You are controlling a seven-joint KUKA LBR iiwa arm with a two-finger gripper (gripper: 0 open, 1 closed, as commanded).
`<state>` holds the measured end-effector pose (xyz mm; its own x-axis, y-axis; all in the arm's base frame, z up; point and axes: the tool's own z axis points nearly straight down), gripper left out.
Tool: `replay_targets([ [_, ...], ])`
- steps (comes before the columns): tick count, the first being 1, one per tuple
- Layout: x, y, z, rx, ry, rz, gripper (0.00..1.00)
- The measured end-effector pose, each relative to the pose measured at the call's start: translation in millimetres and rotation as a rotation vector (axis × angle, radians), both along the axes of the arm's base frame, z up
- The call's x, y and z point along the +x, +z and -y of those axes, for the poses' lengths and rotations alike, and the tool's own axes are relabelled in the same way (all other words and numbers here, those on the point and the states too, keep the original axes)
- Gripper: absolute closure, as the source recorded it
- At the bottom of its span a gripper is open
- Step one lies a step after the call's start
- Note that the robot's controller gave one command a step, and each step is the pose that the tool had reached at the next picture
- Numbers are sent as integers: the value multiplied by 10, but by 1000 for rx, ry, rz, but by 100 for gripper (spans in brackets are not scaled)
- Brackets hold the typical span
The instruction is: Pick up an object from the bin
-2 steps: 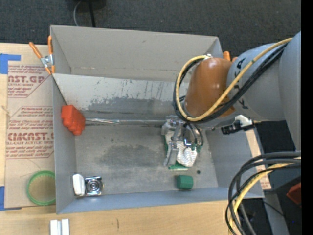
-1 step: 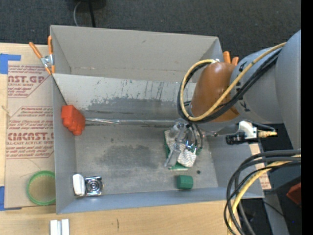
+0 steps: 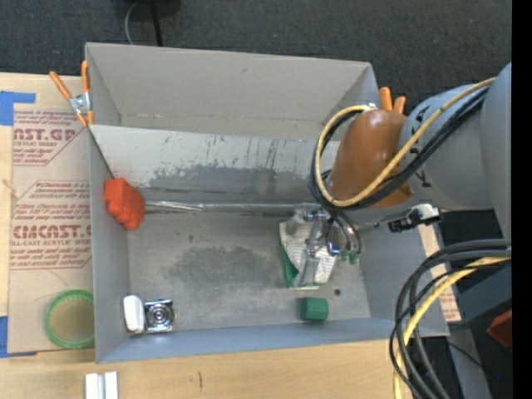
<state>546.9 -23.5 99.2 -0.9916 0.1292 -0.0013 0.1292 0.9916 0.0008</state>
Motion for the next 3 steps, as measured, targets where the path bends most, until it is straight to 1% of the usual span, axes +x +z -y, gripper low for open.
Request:
replay_targets([
  [1,68,-125,204,1,145,0,0],
  [2,2,-122,347,2,49,1,0],
  [3,67,-190,598,1,165,4,0],
])
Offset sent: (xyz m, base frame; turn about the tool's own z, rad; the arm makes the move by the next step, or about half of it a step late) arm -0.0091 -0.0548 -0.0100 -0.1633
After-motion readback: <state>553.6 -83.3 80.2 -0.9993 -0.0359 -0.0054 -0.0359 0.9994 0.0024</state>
